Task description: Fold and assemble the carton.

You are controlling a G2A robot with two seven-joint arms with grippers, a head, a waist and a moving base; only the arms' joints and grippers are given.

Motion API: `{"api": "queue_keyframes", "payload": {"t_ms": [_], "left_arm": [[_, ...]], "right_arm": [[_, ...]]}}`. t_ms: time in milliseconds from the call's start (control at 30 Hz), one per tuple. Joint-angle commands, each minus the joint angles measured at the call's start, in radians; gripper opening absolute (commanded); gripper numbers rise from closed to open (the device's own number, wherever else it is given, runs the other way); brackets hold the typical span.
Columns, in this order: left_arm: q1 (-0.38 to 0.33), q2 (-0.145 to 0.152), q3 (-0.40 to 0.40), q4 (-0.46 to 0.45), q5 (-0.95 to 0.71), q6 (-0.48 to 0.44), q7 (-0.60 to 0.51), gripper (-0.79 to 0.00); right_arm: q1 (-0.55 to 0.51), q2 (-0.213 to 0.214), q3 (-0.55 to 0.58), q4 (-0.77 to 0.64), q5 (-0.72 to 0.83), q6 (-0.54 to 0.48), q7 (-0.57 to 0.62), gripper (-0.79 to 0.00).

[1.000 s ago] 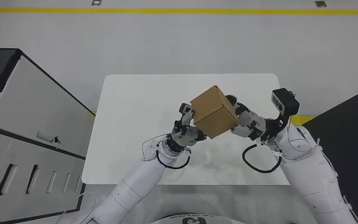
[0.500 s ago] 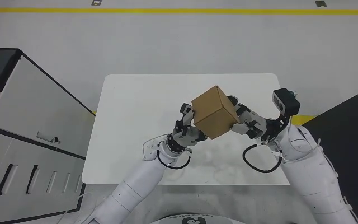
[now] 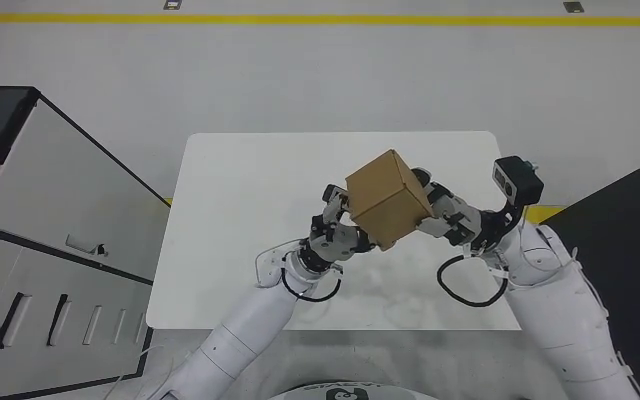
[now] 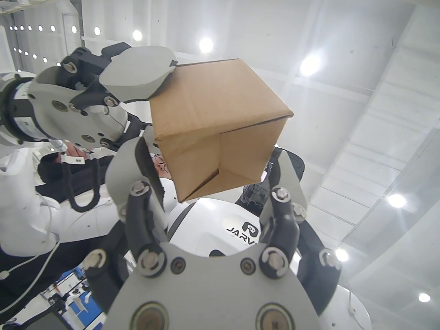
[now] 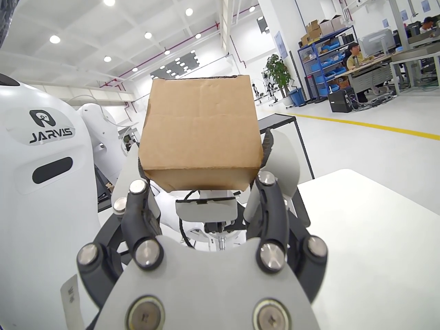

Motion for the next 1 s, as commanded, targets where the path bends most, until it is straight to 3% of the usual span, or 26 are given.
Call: {"api": "queue_keyframes", "payload": {"t_ms": [0,400,700,800,967], "left_arm": [[0.002,-0.001,-0.004,-0.001,0.001,-0.001,0.001,0.0],[0.041,0.005,-0.085,-0.012,-0.012,-0.025,0.01,0.0],[0.057,0.004,-0.103,-0.027,-0.067,-0.025,0.017,0.0],[0.064,0.007,-0.119,-0.046,-0.051,-0.016,0.04,0.0],[0.084,0.035,-0.226,-0.115,0.114,0.022,0.079,0.0]], "right_arm": [[-0.001,0.001,0.006,0.0,0.004,0.0,0.0,-0.785],[-0.014,0.013,0.118,-0.029,0.01,0.0,0.047,-0.785],[-0.014,0.013,0.118,-0.029,0.01,0.0,0.047,-0.785],[-0.007,0.015,0.139,-0.06,-0.074,0.0,0.067,-0.785],[-0.002,0.021,0.198,-0.126,-0.186,0.0,0.077,-0.785]]}}
